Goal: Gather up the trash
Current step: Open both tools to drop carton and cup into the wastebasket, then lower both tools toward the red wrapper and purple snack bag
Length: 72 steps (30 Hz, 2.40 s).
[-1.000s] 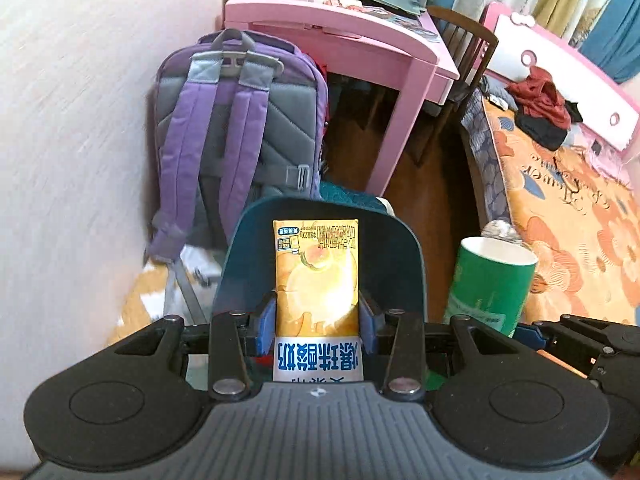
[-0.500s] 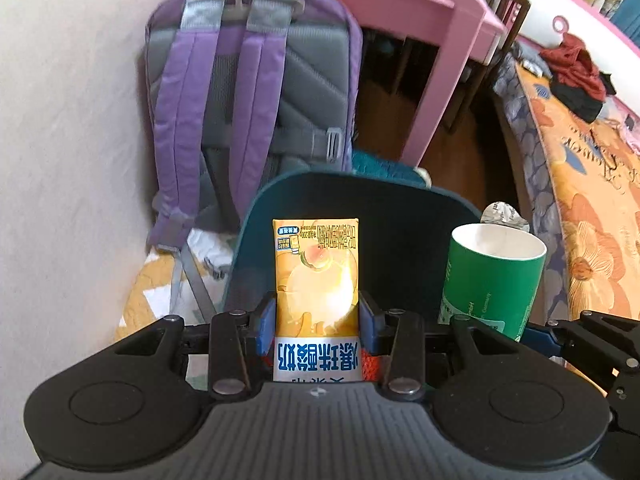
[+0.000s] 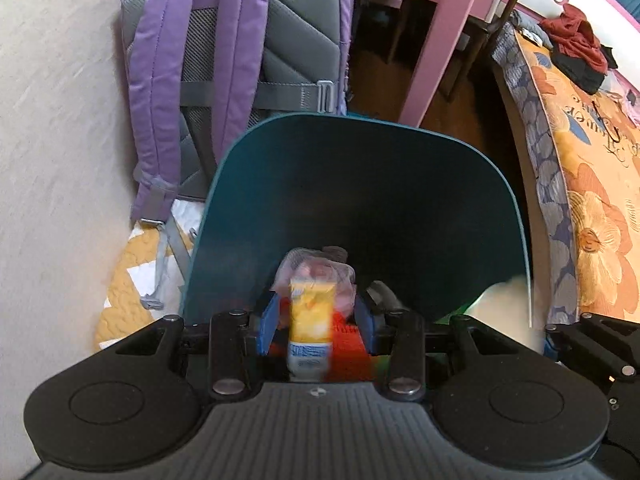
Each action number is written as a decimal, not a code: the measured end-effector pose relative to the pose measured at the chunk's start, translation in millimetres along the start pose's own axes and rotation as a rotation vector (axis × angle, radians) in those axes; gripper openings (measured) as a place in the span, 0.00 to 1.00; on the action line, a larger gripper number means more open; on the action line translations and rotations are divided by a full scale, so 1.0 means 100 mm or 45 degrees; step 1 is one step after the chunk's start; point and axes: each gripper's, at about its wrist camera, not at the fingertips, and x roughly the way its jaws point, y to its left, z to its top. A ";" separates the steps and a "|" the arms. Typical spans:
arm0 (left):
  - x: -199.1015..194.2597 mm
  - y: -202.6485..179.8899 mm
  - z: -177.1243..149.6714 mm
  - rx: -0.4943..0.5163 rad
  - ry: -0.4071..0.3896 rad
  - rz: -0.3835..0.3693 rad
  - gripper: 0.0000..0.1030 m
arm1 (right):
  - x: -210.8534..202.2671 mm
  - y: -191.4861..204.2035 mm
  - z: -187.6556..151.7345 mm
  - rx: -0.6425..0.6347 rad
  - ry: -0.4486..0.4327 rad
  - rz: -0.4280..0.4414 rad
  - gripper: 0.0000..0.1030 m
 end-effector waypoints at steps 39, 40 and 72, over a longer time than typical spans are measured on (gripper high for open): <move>-1.66 -0.32 -0.86 0.096 -0.270 -0.107 0.70 | -1.63 -0.10 -0.69 -0.100 -0.280 0.154 0.62; -1.69 -0.33 -0.91 0.099 -0.275 -0.111 0.70 | -1.67 -0.13 -0.74 -0.095 -0.285 0.159 0.63; 0.89 -0.82 -3.15 0.309 0.178 -0.038 0.80 | 0.24 -1.35 -2.68 0.214 -0.039 0.007 1.00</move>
